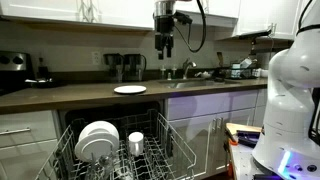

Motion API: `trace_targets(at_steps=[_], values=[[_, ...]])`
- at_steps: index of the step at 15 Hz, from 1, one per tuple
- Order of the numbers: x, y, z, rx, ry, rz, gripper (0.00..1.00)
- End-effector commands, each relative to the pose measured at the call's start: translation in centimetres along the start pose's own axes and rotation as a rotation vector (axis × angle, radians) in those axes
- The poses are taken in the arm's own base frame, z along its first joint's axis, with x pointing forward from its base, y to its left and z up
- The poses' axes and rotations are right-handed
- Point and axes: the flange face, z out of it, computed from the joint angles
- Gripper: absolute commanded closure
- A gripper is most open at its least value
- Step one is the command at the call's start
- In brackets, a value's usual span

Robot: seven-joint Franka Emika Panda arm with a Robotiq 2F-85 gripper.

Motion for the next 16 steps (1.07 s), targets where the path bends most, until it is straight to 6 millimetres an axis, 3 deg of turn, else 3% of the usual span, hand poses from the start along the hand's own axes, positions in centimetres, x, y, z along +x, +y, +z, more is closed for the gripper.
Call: trace_targets(at_steps=[1, 7, 12, 16], values=[[0.0, 0.0, -0.1, 0.000, -0.001, 0.000, 0.00], [0.0, 0.0, -0.1, 0.000, -0.001, 0.000, 0.00], [7.2, -0.8, 1.6, -0.002, 0.021, -0.183, 0.00], [14.6, -3.6, 3.1, 0.010, 0.058, -0.394, 0.00]])
